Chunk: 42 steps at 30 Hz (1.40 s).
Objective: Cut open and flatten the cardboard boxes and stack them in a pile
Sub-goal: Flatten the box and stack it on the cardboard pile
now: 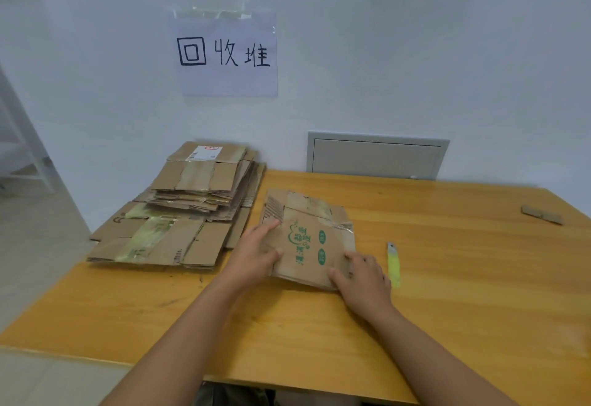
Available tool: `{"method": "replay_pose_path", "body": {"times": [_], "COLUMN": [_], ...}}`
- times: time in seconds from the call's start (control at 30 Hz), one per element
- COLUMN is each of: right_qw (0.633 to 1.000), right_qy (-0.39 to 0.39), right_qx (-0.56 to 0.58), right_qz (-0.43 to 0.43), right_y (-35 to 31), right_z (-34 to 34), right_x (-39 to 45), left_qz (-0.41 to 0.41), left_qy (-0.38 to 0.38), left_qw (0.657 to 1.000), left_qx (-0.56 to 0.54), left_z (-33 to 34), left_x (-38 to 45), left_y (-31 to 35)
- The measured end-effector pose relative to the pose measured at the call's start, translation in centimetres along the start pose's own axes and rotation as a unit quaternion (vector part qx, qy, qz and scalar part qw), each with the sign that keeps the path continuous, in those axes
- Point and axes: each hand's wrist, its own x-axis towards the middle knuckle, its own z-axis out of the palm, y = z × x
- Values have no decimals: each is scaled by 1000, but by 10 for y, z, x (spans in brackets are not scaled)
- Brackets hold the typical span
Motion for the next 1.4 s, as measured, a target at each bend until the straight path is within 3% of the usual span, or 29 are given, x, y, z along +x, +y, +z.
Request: {"method": "replay_pose_path", "body": {"times": [0.13, 0.3, 0.5, 0.7, 0.83, 1.03, 1.1, 1.2, 1.3, 1.4], "right_qw": [968, 956, 955, 960, 968, 985, 988, 972, 953, 949], "right_qy": [28, 84, 78, 57, 44, -16, 3, 38, -24, -100], "right_qx": [247, 271, 233, 205, 175, 84, 13, -70, -85, -94], "right_qz": [7, -76, -167, -181, -174, -148, -155, -221, -288, -282], "right_y": [-19, -74, -162, -234, -265, -269, -265, -262, -258, -254], "right_z": [-12, -17, 0, 28, 51, 91, 101, 107, 107, 113], "right_x": [7, 29, 73, 129, 168, 203, 206, 213, 225, 233], "left_qz": [59, 82, 58, 13, -3, -51, -65, 5, 23, -11], "left_qy": [37, 147, 226, 180, 191, 173, 175, 156, 126, 101], "left_qw": [995, 985, 972, 982, 979, 970, 946, 909, 929, 936], "left_qx": [-76, -34, 17, 45, 76, 161, 264, 386, 347, 338], "left_z": [-19, -62, -131, -197, -222, -209, -199, -191, -182, -173], "left_x": [3, 19, 49, 97, 139, 176, 181, 195, 203, 204], "left_y": [2, -2, -23, -49, -62, -97, -107, -112, -110, -116]}}
